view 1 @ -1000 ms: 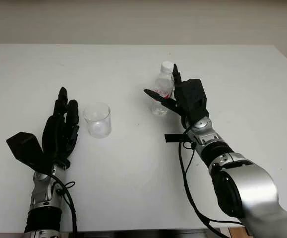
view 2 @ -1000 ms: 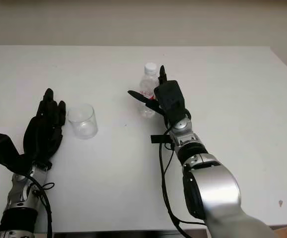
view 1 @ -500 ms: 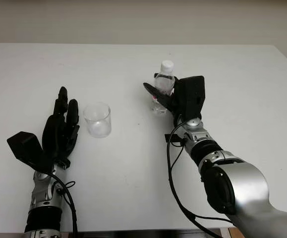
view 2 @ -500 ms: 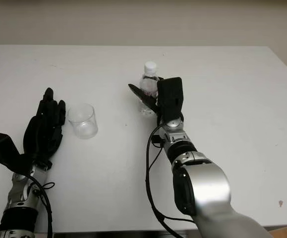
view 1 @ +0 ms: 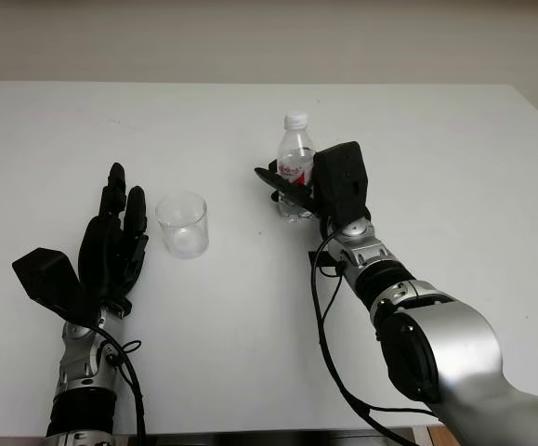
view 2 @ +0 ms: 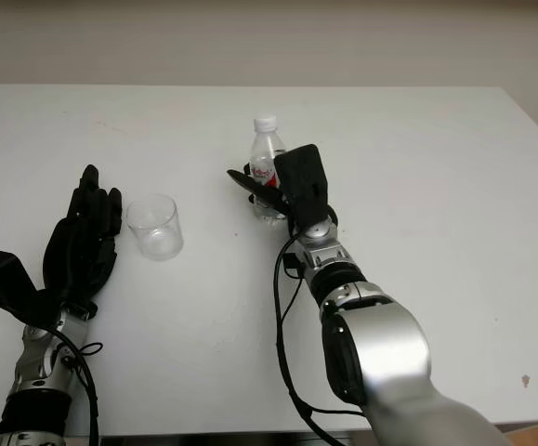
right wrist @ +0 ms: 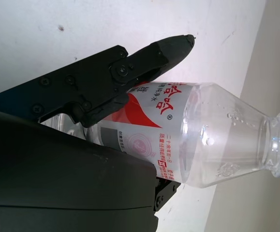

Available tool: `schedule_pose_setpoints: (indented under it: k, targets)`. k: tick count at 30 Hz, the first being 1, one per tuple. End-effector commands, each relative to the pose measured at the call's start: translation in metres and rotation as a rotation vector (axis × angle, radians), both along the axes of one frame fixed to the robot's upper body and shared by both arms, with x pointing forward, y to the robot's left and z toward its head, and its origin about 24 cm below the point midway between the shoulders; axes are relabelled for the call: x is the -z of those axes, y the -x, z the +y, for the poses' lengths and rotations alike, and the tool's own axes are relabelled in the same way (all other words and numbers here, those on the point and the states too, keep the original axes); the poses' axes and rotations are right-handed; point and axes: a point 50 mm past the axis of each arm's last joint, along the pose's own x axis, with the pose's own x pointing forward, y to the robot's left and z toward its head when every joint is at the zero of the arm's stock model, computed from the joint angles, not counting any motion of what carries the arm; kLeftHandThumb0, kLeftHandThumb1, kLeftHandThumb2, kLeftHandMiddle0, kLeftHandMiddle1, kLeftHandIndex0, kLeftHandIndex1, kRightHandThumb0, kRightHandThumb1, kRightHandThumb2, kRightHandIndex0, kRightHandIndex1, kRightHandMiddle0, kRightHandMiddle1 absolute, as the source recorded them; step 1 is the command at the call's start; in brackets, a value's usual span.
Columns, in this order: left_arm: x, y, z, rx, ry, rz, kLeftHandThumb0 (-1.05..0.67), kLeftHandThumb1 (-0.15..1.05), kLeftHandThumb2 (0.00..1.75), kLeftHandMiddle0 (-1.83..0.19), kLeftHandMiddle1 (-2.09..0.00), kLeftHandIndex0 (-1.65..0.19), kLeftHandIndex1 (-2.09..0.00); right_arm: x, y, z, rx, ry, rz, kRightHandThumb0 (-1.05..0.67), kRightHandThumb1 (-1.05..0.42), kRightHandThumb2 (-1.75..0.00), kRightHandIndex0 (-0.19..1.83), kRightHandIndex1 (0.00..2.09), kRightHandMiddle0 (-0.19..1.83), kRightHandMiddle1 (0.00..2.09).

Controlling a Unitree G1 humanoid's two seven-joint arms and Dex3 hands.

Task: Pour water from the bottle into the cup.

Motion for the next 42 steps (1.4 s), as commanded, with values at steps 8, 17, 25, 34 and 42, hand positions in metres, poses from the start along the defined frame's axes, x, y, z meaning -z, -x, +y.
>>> schedule_pose_setpoints:
  k: [8,17,25,34,42]
  targets:
    - [0.010,0.002,0.000,-0.006,0.013,0.042,-0.71,1.05,0.39,0.15,-0.05,0.17,-0.05,-0.009,-0.002,0.004,0.001,0.060,-0.066,-0.34,-1.05,-0.26,1.18,2.09,0.97,2.09]
    - [0.009,0.002,0.003,-0.003,0.008,0.035,-0.70,1.05,0.40,0.14,-0.05,0.16,-0.06,-0.031,-0.003,0.018,-0.056,0.129,-0.247,-0.33,-1.05,-0.28,1.25,2.09,1.03,2.09]
    - [0.008,0.000,0.001,-0.005,0.013,0.035,-0.70,1.05,0.40,0.13,-0.06,0.16,-0.06,-0.059,-0.006,0.034,-0.124,0.310,-0.413,-0.38,-1.05,-0.29,1.37,2.09,1.13,2.09]
    - [0.008,0.001,0.001,-0.008,0.007,0.035,-0.70,1.05,0.41,0.14,-0.05,0.16,-0.05,-0.071,-0.004,0.049,-0.220,0.629,-0.572,-0.41,-1.05,-0.24,1.36,2.09,1.07,2.09]
    - [0.009,0.000,-0.001,-0.008,0.020,0.035,-0.71,1.05,0.40,0.13,-0.06,0.16,-0.06,-0.080,-0.003,0.058,-0.281,0.928,-0.718,-0.42,-1.05,-0.21,1.19,2.09,0.84,2.09]
